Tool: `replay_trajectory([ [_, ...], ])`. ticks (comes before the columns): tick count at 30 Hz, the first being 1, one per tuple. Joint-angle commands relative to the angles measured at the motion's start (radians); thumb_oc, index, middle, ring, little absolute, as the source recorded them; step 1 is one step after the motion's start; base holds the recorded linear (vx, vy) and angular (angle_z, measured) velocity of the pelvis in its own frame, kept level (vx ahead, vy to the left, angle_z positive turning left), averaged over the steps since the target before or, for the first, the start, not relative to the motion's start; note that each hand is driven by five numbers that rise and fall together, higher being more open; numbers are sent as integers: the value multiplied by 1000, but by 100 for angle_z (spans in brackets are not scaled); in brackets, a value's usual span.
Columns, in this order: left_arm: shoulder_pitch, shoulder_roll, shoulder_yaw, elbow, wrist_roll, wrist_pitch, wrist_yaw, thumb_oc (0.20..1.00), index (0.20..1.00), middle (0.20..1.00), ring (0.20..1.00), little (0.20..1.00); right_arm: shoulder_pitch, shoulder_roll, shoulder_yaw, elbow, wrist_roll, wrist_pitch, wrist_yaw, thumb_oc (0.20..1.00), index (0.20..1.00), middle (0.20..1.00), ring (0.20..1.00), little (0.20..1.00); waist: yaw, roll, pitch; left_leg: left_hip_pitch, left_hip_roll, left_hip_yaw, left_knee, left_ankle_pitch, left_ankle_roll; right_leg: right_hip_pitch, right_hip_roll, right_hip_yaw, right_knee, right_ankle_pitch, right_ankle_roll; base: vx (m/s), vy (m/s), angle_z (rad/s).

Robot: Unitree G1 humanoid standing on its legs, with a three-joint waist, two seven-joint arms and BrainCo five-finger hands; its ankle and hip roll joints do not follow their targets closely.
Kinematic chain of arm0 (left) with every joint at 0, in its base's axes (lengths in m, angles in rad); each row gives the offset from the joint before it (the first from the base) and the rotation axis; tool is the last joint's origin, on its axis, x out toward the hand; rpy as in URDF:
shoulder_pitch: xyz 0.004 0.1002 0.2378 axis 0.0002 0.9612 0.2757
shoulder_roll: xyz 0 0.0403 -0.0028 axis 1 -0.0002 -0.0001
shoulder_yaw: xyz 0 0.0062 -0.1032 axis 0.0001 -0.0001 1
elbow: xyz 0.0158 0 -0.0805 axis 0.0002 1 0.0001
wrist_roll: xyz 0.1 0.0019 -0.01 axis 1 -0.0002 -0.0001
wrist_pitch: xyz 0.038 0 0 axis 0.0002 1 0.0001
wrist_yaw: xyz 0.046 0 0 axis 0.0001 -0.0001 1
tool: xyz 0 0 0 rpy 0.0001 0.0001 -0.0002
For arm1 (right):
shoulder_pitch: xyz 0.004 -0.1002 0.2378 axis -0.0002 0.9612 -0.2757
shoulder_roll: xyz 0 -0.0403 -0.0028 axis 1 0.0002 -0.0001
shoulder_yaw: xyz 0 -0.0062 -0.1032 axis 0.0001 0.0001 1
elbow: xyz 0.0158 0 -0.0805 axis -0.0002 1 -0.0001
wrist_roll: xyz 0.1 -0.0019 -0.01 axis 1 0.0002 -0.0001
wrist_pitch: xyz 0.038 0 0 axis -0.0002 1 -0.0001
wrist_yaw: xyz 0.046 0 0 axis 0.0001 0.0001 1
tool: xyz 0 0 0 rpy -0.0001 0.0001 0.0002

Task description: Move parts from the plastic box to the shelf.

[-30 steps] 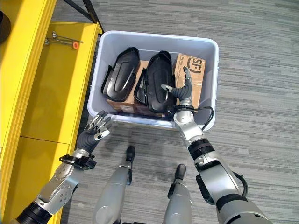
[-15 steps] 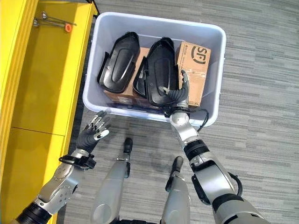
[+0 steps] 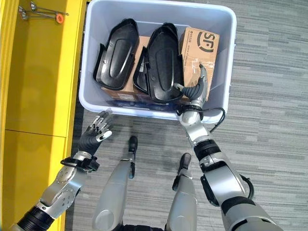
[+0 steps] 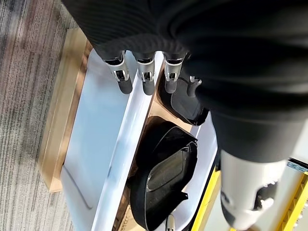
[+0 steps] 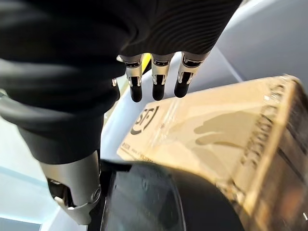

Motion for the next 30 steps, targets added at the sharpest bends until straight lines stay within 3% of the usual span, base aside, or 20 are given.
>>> replay_trajectory([
  [1,14,-4,13,-66,29,-59,6,1000,1000,1000,1000,1000,-64,-50,-19,-23,-37,-23,-40,1000,1000,1000,1000,1000,5,9,-22,-34,39,-19,-18,32,7,-37,-20,45,66,77,-7,18,5,-5],
  [30,-22,-27,7,-87,31,-80,41,1000,1000,1000,1000,1000,-172,-68,-14,26,-8,-36,-67,1000,1000,1000,1000,1000,7,6,-2,-134,23,-17,7,9,17,-130,-21,47,79,79,-7,6,3,0],
])
